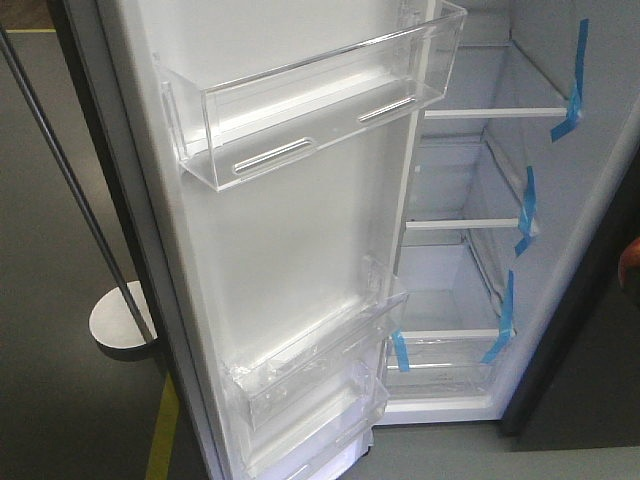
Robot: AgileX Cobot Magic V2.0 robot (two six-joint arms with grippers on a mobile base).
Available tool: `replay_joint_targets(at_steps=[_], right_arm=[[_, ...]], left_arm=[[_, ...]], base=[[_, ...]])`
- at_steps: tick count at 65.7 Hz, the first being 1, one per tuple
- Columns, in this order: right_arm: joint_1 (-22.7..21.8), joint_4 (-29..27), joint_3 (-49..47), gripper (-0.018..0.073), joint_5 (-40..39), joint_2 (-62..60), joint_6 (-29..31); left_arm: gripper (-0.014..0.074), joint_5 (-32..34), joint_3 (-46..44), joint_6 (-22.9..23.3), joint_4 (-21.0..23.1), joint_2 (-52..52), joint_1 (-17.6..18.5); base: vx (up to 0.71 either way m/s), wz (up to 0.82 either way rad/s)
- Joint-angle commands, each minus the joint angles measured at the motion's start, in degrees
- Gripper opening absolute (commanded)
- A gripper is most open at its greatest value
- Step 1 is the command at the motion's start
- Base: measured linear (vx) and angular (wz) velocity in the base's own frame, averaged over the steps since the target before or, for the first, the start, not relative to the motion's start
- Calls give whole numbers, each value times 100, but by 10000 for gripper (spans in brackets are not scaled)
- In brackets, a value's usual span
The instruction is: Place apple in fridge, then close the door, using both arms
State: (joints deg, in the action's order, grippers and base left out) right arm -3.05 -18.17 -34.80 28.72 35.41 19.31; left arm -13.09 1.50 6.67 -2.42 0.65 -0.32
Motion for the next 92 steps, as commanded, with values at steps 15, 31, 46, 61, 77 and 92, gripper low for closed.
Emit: replay_joint_targets(at_steps=[15, 31, 46, 61, 77, 92], right_arm=[[-6, -38, -159, 188, -485, -15, 36], [-6, -38, -159, 188, -491, -15, 36], [-6, -38, -159, 188, -508, -15, 36], [-6, -252, -627, 188, -817, 46, 120], [-6, -1157, -2846, 193, 211, 1260, 1187], [-6, -2365, -5483, 195, 1855, 2955, 2269]], left_arm=[[-6, 417, 107, 17, 49, 84, 43], [-6, 417, 107, 17, 49, 84, 43], [-6, 417, 107, 17, 49, 84, 43], [-6, 417, 107, 17, 49, 84, 43], [-6, 417, 107, 17, 49, 84, 43], [-6, 417, 107, 17, 49, 84, 43]], base=[[0, 0], [0, 0], [0, 0], [0, 0], [0, 0], [0, 0]])
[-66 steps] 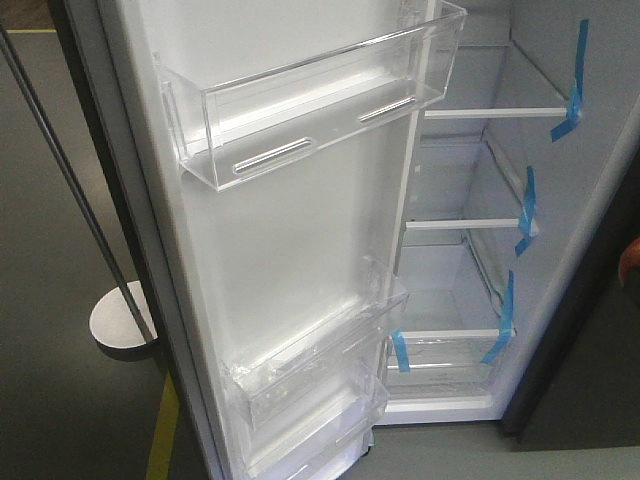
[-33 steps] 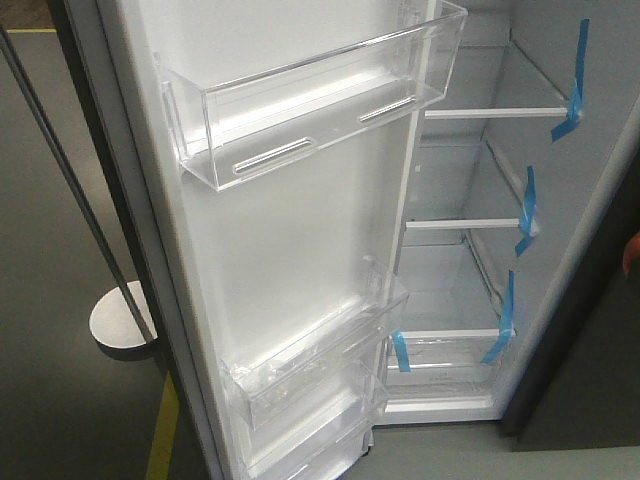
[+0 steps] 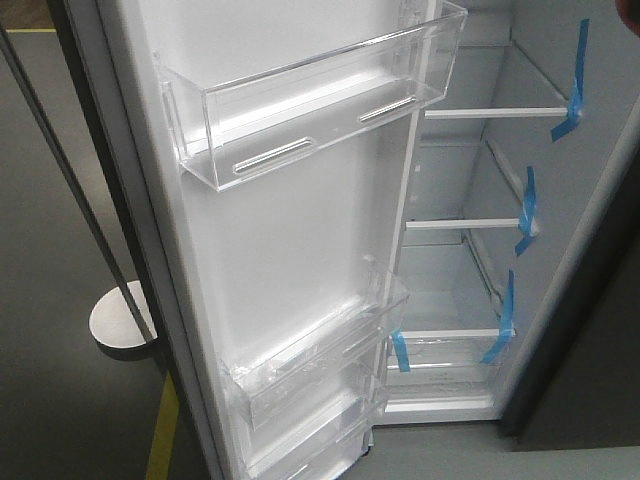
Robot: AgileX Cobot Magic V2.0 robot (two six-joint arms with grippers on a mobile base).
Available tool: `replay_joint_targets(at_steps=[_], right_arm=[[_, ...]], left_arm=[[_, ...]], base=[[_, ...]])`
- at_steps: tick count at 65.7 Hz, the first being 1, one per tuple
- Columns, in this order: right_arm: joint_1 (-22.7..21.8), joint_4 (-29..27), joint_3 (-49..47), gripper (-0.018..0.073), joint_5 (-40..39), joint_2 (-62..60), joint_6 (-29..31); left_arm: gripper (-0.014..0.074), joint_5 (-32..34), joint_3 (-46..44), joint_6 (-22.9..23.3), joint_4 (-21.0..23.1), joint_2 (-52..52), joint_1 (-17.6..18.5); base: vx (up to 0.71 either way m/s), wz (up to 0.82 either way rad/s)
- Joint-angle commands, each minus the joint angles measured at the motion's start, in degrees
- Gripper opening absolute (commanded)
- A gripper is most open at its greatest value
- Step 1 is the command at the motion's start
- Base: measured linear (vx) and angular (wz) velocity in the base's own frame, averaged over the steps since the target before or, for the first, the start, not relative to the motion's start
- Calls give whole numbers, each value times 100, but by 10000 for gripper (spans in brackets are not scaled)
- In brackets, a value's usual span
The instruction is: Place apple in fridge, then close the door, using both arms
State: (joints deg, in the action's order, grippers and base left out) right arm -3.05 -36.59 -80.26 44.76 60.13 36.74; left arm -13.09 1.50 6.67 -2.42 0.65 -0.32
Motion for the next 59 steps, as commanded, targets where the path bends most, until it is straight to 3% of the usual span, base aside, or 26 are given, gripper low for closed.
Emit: replay_joint_targets(at_steps=[1, 6, 13, 23, 32, 44, 52, 59], right_arm=[[-6, -580, -1097, 195, 402, 586, 587], [-6, -871, -1968, 195, 846, 1161, 614], [-6, -1221, -3146, 195, 1518, 1949, 105], [223, -1206, -4206, 195, 2017, 2760, -373], [835, -423, -4734, 199, 1958, 3288, -608], [1725, 1238, -4928, 222, 1748, 3822, -1465], [2101, 1785, -4948, 230, 1748, 4042, -1688], [2323, 1918, -4950, 242, 1605, 4174, -1728]], left_arm=[[-6, 417, 107, 17, 49, 84, 43], [-6, 417, 107, 17, 49, 84, 43], [-6, 417, 107, 17, 49, 84, 43], [-6, 417, 107, 17, 49, 84, 43], [-6, 417, 107, 17, 49, 84, 43], [-6, 417, 107, 17, 49, 84, 43], [-6, 417, 107, 17, 49, 84, 43], [-6, 417, 107, 17, 49, 84, 43]], base=[[0, 0], [0, 0], [0, 0], [0, 0], [0, 0], [0, 0], [0, 0], [0, 0]])
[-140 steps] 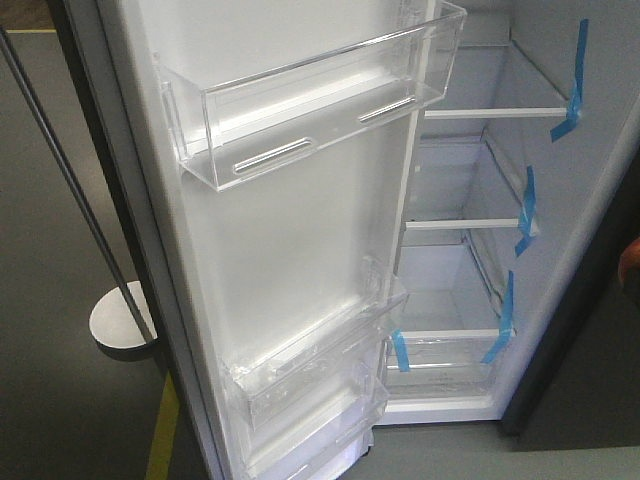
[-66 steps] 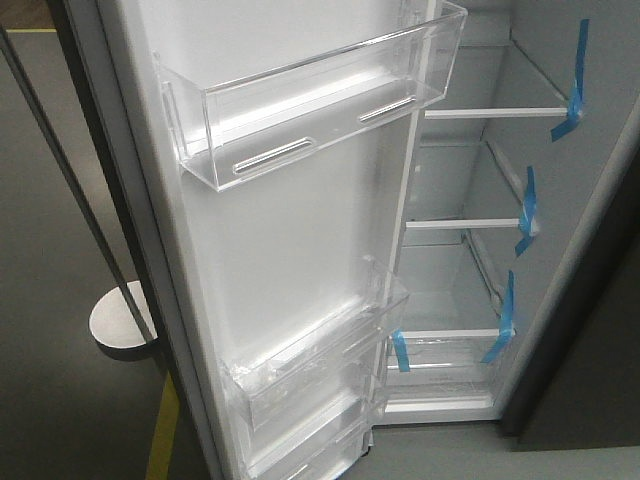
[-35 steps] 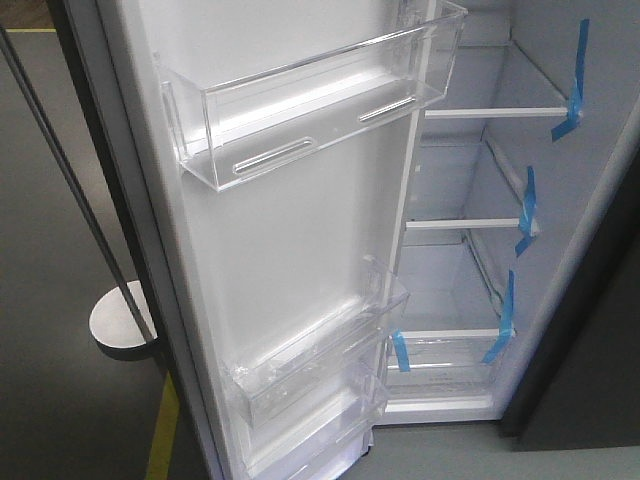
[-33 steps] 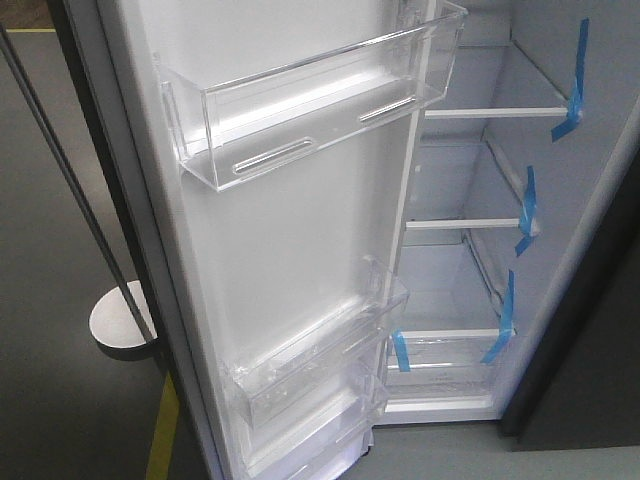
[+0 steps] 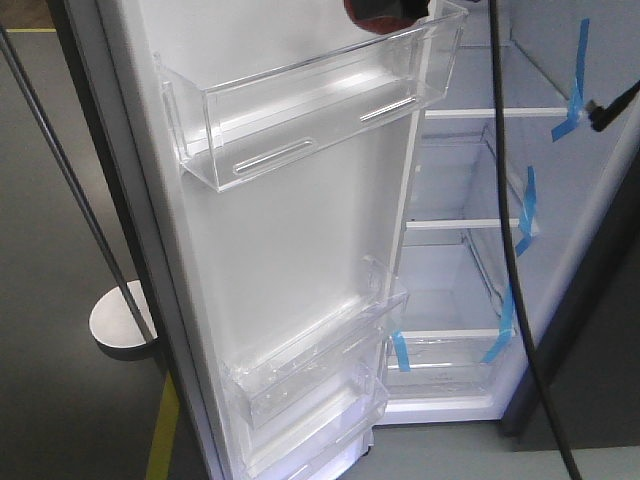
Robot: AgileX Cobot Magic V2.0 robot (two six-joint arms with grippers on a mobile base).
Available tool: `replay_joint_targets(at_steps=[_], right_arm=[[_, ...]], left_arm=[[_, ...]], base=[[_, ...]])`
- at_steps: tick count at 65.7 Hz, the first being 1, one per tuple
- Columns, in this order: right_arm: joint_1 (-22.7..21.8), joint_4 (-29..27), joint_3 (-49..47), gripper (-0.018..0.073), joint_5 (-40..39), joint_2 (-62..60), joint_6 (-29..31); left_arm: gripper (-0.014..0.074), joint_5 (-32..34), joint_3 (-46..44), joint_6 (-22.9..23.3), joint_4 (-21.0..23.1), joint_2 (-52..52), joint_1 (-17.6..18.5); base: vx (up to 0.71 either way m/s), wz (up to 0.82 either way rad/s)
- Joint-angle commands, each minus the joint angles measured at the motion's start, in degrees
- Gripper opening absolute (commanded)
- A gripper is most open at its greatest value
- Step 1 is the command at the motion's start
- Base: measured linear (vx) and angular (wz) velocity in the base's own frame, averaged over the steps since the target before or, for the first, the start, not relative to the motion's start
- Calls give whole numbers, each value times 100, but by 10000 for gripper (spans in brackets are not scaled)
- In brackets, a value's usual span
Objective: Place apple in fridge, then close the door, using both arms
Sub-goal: 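Lower the apple into the upper door bin and open the right gripper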
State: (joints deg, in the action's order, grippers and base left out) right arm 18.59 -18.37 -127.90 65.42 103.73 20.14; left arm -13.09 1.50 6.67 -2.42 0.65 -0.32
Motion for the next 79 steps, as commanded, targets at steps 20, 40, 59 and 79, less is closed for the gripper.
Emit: replay_joint_targets(at_steps=[20, 40, 59, 79], right_arm=[[342, 171, -187, 442, -636, -70, -344], [342, 171, -209, 611, -661, -70, -358], [342, 158, -360, 582, -677, -213, -438], [-283, 504, -199, 548, -98, -903, -1006]], left_arm=[[-6, 417, 107, 17, 49, 84, 43], [-6, 417, 107, 17, 49, 84, 43], [-6, 417, 107, 17, 49, 84, 43], [-6, 417, 107, 17, 49, 84, 43]], base=[[0, 0], [0, 0], [0, 0], [0, 0]])
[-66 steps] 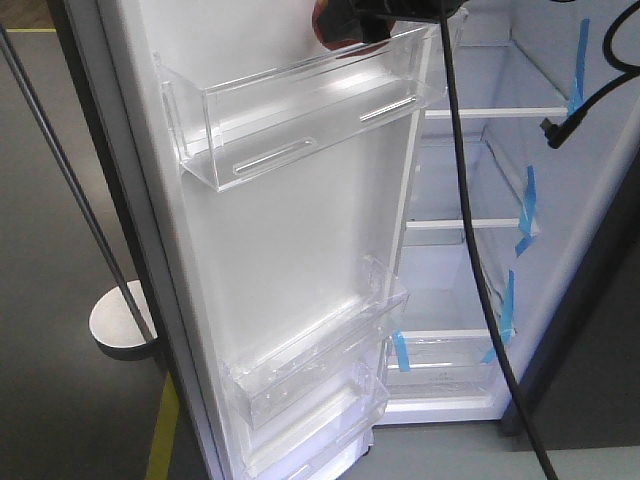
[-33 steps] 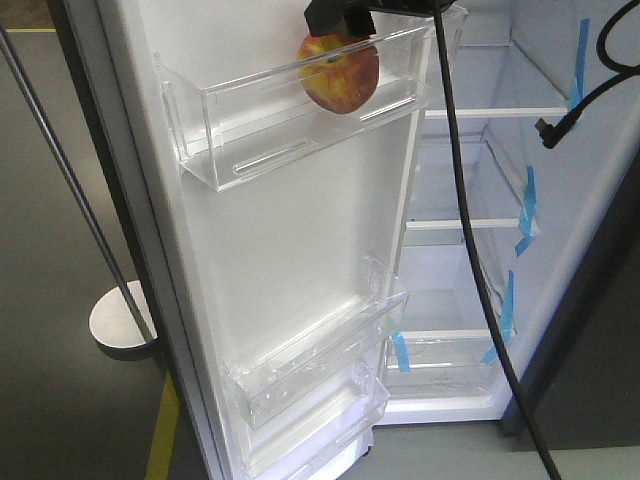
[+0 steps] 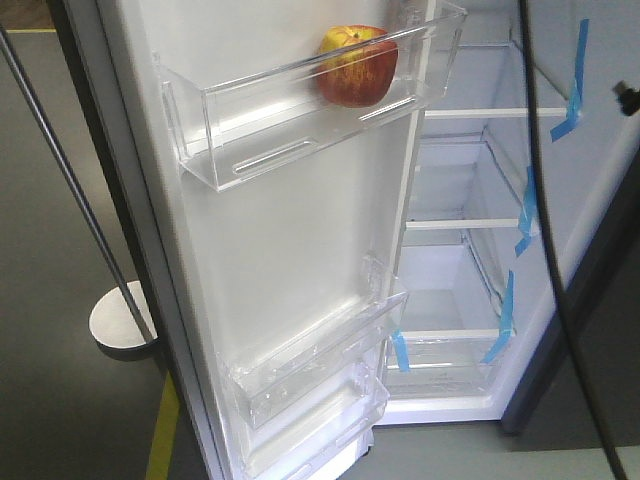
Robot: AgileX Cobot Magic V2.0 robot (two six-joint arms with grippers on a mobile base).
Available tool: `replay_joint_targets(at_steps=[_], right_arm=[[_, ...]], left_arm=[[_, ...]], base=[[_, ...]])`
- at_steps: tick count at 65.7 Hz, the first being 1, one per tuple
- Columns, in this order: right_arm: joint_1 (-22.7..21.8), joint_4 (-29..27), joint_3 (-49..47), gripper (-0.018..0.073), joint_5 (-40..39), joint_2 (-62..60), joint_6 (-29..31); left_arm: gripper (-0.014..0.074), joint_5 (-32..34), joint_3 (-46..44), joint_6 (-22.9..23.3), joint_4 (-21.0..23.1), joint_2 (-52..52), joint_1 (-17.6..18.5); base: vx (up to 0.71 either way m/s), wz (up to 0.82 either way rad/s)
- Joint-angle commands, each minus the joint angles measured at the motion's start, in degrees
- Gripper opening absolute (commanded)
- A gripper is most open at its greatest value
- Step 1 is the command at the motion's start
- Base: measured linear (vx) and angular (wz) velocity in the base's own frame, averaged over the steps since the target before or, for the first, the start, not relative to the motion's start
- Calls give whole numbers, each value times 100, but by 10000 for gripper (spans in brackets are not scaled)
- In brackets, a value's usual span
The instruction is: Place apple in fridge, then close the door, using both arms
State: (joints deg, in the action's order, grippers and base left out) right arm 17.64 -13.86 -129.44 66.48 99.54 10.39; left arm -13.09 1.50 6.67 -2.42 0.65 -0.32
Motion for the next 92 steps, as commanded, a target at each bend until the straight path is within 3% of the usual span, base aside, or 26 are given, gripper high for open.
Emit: replay_joint_targets(at_steps=[1, 12, 36, 55, 66, 92], right_arm=[[-214, 44, -13, 545, -205, -536, -13], [-384, 150, 727, 512, -309, -1361, 50], [-492, 905, 4732, 505, -2040, -4100, -339], [-492, 2244, 7475, 505, -2460, -6302, -1533], [-492, 2360, 8138, 505, -2448, -7111, -1814], [-492, 2339, 8303, 505, -2205, -8259, -1796]], left_arm=[[-6, 417, 107, 17, 49, 84, 43], [-6, 417, 107, 17, 49, 84, 43], [-6, 417, 107, 17, 49, 84, 43], [-6, 417, 107, 17, 49, 84, 43], [-6, 417, 107, 17, 49, 84, 43], [-6, 417, 107, 17, 49, 84, 43]], base=[[0, 0], [0, 0], [0, 0], [0, 0], [0, 0], [0, 0]])
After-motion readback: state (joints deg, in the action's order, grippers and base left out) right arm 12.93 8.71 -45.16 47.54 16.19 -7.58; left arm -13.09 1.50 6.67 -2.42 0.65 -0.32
